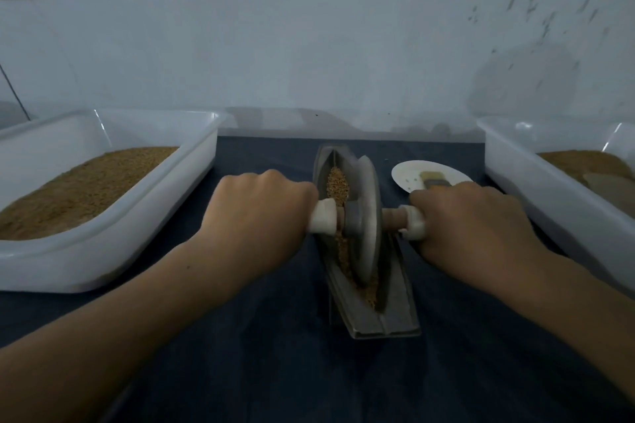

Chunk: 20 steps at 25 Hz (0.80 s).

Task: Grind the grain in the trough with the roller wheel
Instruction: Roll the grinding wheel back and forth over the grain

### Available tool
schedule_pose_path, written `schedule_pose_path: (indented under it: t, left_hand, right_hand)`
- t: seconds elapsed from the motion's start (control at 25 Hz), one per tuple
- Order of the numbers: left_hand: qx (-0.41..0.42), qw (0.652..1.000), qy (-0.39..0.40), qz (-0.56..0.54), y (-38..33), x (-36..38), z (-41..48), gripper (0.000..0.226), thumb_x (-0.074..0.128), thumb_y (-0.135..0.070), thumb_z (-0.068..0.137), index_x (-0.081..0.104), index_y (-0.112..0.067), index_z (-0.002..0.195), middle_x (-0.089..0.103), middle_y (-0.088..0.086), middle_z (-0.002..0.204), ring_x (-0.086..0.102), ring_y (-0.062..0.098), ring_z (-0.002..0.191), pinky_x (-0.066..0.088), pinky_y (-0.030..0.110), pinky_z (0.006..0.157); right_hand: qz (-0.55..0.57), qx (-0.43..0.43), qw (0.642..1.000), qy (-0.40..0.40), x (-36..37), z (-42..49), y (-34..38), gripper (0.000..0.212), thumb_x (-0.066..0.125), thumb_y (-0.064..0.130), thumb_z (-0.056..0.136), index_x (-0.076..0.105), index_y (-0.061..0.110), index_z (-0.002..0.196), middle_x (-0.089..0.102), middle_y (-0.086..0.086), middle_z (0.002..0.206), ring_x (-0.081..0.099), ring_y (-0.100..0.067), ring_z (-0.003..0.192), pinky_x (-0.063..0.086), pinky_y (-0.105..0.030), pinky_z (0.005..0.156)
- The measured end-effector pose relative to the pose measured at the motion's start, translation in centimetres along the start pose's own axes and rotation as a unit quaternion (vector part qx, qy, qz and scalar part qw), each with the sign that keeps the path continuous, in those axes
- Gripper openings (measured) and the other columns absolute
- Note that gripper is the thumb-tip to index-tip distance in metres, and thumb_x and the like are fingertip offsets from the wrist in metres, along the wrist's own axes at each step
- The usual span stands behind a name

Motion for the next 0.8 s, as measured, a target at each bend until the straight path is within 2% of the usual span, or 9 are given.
schedule_pose_path:
  t: [0.12,0.24,0.32,0.4,0.48,0.56,0.64,0.72,0.8]
  left_hand:
    - [-0.052,0.998,0.038,0.001,0.6,2.6,2.0,0.029,0.07,-0.035,0.08,0.041,-0.032,0.074,0.027,-0.009,0.059,0.024,0.013,0.047,0.017,0.026,0.045]
    - [-0.118,0.987,0.09,-0.067,2.1,5.7,5.4,0.006,0.06,-0.032,0.089,0.057,-0.027,0.088,0.052,-0.003,0.076,0.046,0.02,0.063,0.036,0.035,0.057]
    - [-0.125,0.98,0.12,-0.101,2.6,6.3,6.4,0.006,0.061,-0.034,0.088,0.059,-0.029,0.091,0.06,-0.002,0.085,0.052,0.02,0.069,0.039,0.036,0.061]
    - [-0.101,0.984,0.119,-0.086,2.2,5.4,5.8,0.006,0.061,-0.036,0.087,0.059,-0.031,0.09,0.054,-0.005,0.078,0.048,0.019,0.064,0.037,0.035,0.058]
    - [-0.069,0.992,0.095,-0.052,1.6,3.8,3.8,0.009,0.062,-0.036,0.085,0.054,-0.033,0.082,0.043,-0.008,0.068,0.038,0.013,0.053,0.03,0.03,0.049]
    - [-0.025,0.999,0.045,-0.015,0.7,2.1,1.1,0.026,0.068,-0.037,0.078,0.043,-0.034,0.071,0.037,-0.01,0.059,0.03,0.01,0.045,0.017,0.024,0.043]
    - [-0.009,1.0,0.008,0.004,0.2,0.6,-0.3,0.042,0.077,-0.034,0.066,0.035,-0.035,0.065,0.031,-0.012,0.051,0.02,0.008,0.04,0.009,0.019,0.044]
    - [-0.024,0.999,0.02,0.008,0.1,1.2,0.4,0.041,0.077,-0.033,0.069,0.035,-0.034,0.067,0.026,-0.011,0.053,0.015,0.009,0.042,0.008,0.02,0.044]
    - [-0.071,0.996,0.043,-0.011,0.7,3.0,2.6,0.022,0.065,-0.032,0.083,0.045,-0.03,0.077,0.031,-0.007,0.062,0.027,0.014,0.047,0.02,0.026,0.045]
  right_hand:
    - [-0.011,0.011,1.0,0.008,0.6,3.7,0.8,0.029,0.07,0.035,0.075,0.042,0.03,0.066,0.042,0.01,0.063,0.034,-0.011,0.051,0.021,-0.023,0.048]
    - [0.013,0.002,0.998,0.063,1.5,9.7,1.7,0.01,0.068,0.032,0.083,0.06,0.028,0.083,0.05,0.003,0.076,0.055,-0.022,0.07,0.043,-0.032,0.06]
    - [0.014,-0.006,0.997,0.074,1.4,11.4,1.8,0.009,0.068,0.033,0.083,0.064,0.027,0.087,0.056,0.0,0.08,0.058,-0.026,0.077,0.045,-0.034,0.064]
    - [0.029,-0.004,0.996,0.087,1.6,10.1,1.4,0.012,0.067,0.035,0.083,0.058,0.029,0.081,0.058,0.003,0.08,0.057,-0.022,0.073,0.044,-0.031,0.061]
    - [0.04,-0.001,0.995,0.092,1.9,6.8,0.7,0.021,0.066,0.038,0.083,0.05,0.029,0.073,0.052,0.008,0.074,0.046,-0.012,0.061,0.031,-0.025,0.051]
    - [0.019,-0.029,0.999,0.023,0.7,3.2,0.6,0.03,0.063,0.042,0.075,0.038,0.031,0.062,0.043,0.012,0.061,0.029,-0.003,0.05,0.015,-0.02,0.046]
    - [-0.012,-0.042,0.997,-0.056,-1.0,2.0,0.6,0.035,0.062,0.047,0.063,0.03,0.033,0.056,0.032,0.015,0.051,0.01,0.002,0.049,0.006,-0.015,0.048]
    - [-0.032,-0.028,0.998,-0.039,-0.7,2.6,0.7,0.036,0.063,0.047,0.068,0.031,0.032,0.058,0.035,0.015,0.053,0.016,0.001,0.047,0.008,-0.018,0.046]
    - [0.023,0.012,0.999,0.021,1.4,4.9,1.0,0.03,0.065,0.042,0.081,0.042,0.029,0.067,0.05,0.011,0.068,0.04,-0.009,0.054,0.022,-0.024,0.048]
Point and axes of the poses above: each hand's wrist, its own z-axis towards the middle knuckle, its own x-axis out of the palm, y = z × x, the point moved 4 cm from there along z, towards the middle knuckle
